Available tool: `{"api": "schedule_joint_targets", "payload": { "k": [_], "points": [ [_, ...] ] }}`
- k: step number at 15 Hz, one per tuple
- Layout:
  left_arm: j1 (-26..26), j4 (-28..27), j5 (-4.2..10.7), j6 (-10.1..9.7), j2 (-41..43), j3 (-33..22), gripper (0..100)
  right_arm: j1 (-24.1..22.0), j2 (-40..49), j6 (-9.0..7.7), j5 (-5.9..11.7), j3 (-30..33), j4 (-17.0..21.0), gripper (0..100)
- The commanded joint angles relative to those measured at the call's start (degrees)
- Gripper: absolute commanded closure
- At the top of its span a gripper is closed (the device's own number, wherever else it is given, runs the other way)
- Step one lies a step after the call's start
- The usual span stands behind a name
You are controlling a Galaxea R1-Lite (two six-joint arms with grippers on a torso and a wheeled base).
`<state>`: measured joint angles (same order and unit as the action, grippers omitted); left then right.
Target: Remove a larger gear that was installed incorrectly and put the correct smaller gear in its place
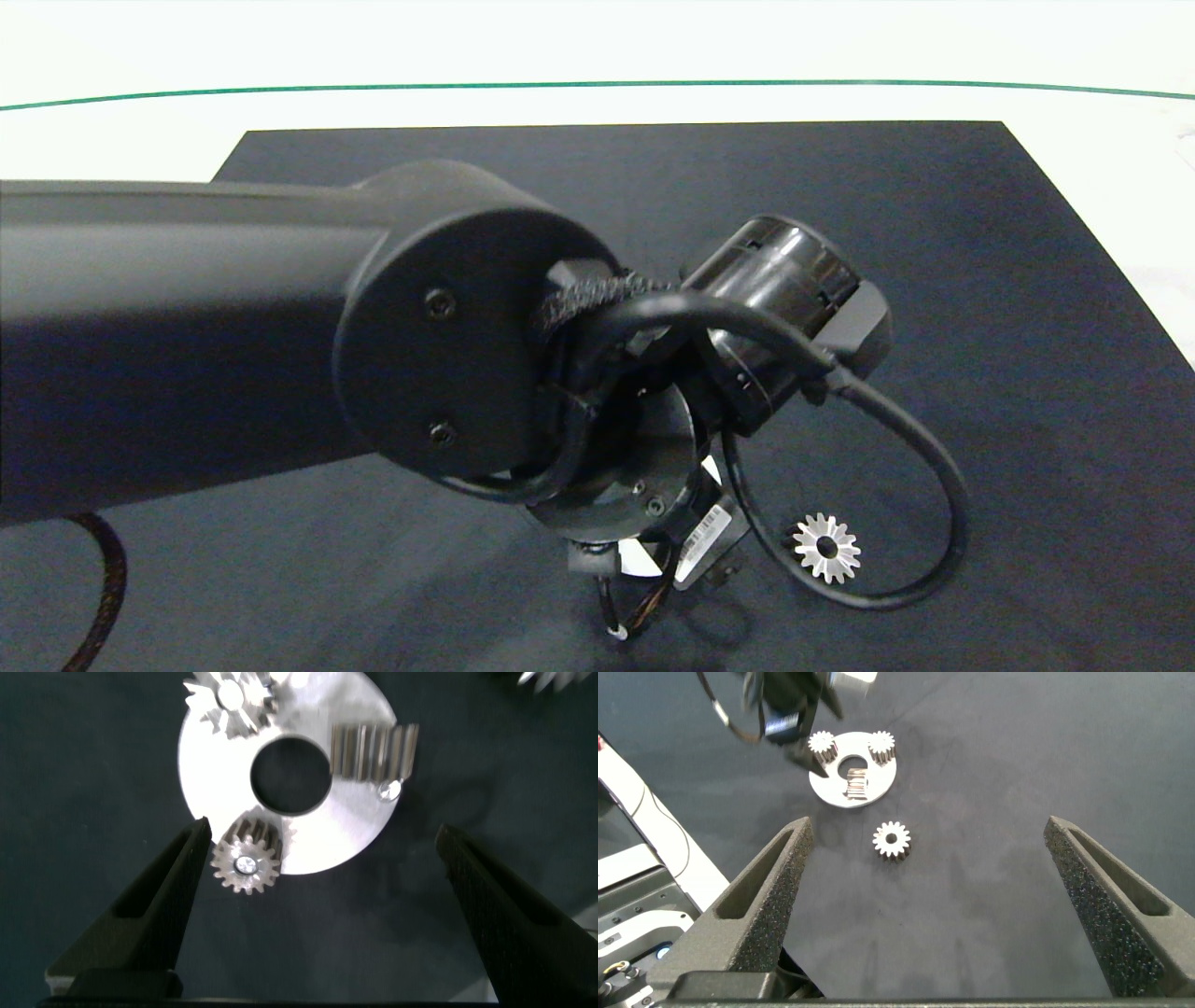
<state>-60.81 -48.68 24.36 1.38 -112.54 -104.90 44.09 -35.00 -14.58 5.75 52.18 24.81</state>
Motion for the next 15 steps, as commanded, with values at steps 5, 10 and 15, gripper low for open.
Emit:
{"api": "schedule_joint_targets", "payload": {
  "k": [5,10,15],
  "points": [
    [-2.83,-14.25,0.16,-4.81,-10.24,-9.69,0,0.03,-0.86,-0.10,0.05,-0.41,0.15,0],
    [-3.71,-18.12,0.16,-6.04,-14.55,-9.69,0,0.03,-0.86,-0.10,0.05,-0.67,0.07,0],
    [-3.97,-21.90,0.25,-6.48,-12.26,-9.69,0,0.03,-0.77,-0.10,-0.13,-0.67,0.07,0]
  ]
}}
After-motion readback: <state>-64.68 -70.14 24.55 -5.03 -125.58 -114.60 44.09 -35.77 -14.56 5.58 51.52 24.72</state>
